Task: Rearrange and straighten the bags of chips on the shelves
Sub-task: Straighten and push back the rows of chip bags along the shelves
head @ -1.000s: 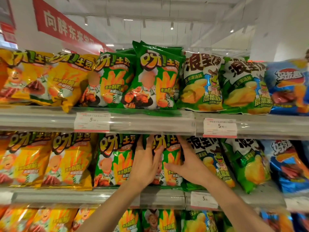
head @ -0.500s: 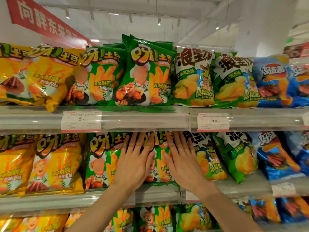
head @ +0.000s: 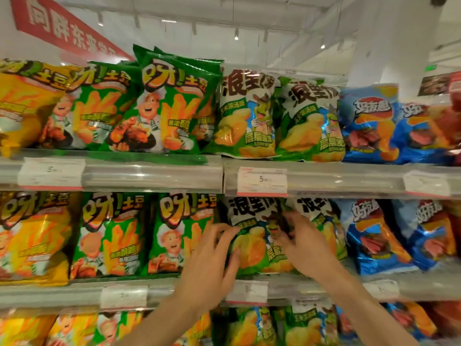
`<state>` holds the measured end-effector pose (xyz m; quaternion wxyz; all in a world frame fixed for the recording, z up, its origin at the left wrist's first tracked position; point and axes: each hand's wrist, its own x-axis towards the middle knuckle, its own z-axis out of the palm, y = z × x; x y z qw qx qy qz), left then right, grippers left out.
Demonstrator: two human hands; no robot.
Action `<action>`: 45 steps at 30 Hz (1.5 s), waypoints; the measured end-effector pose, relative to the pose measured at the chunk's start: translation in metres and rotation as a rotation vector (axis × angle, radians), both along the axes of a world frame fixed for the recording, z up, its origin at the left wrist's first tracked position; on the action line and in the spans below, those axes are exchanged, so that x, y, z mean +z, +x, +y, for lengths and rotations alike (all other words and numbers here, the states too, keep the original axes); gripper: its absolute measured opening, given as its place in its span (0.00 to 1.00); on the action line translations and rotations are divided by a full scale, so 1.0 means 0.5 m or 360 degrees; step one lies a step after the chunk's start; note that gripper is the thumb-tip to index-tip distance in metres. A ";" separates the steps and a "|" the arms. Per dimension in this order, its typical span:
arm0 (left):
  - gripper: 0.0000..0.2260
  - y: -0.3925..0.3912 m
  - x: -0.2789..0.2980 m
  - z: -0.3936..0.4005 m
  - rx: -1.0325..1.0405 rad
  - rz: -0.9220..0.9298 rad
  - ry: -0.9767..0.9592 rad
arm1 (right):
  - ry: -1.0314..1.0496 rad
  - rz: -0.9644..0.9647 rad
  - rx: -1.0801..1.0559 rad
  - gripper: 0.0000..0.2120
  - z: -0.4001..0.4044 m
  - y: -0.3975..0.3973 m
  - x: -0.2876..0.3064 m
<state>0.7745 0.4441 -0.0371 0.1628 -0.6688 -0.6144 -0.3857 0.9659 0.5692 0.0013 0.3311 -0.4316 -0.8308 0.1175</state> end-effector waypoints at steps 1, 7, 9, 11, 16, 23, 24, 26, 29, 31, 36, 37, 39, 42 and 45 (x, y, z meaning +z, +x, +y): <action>0.21 0.022 -0.007 0.015 0.0039 -0.0107 -0.0083 | -0.0034 -0.0051 0.0032 0.21 0.007 0.002 -0.004; 0.27 0.089 0.010 0.100 0.0168 -0.0689 -0.0361 | -0.0467 0.0000 0.0286 0.35 0.056 -0.026 -0.002; 0.28 0.096 0.022 0.122 0.0211 -0.0873 -0.0407 | -0.0581 0.0071 0.0368 0.36 0.071 -0.034 -0.003; 0.28 0.100 0.029 0.141 0.0248 -0.1029 -0.0424 | -0.0662 0.0139 0.0449 0.36 0.079 -0.038 -0.004; 0.27 0.094 0.020 0.156 0.0223 -0.1168 -0.0256 | -0.0589 0.0363 0.0579 0.37 0.081 -0.033 -0.018; 0.29 0.090 0.026 0.140 0.0103 -0.1121 -0.0048 | -0.0480 0.0528 0.0665 0.40 0.071 -0.001 -0.031; 0.29 0.087 0.032 0.143 0.0094 -0.1128 -0.0015 | -0.0499 0.0548 0.0671 0.41 0.070 0.003 -0.032; 0.28 0.081 0.041 0.151 0.0055 -0.1152 0.0024 | -0.0521 0.0577 0.0690 0.40 0.066 0.011 -0.033; 0.26 0.077 0.045 0.160 -0.0027 -0.1116 0.0025 | -0.0479 0.0591 0.0717 0.40 0.059 0.019 -0.034; 0.25 0.079 0.043 0.159 -0.0069 -0.1047 0.0043 | -0.0445 0.0568 0.0713 0.40 0.060 0.021 -0.029; 0.23 0.074 0.042 0.156 -0.0064 -0.0946 0.0065 | -0.0550 0.0397 0.0688 0.47 0.074 0.016 0.005; 0.24 0.072 0.041 0.157 -0.0060 -0.0937 0.0075 | -0.0571 0.0370 0.0701 0.50 0.078 0.015 0.006; 0.25 0.069 0.038 0.158 -0.0074 -0.0935 0.0097 | -0.0565 0.0328 0.0708 0.54 0.082 0.015 0.006; 0.26 0.069 0.038 0.161 -0.0097 -0.0963 0.0107 | -0.0535 0.0340 0.0707 0.49 0.085 0.022 0.006; 0.28 0.070 0.042 0.164 -0.0106 -0.0959 0.0099 | -0.0533 0.0357 0.0676 0.47 0.090 0.028 0.010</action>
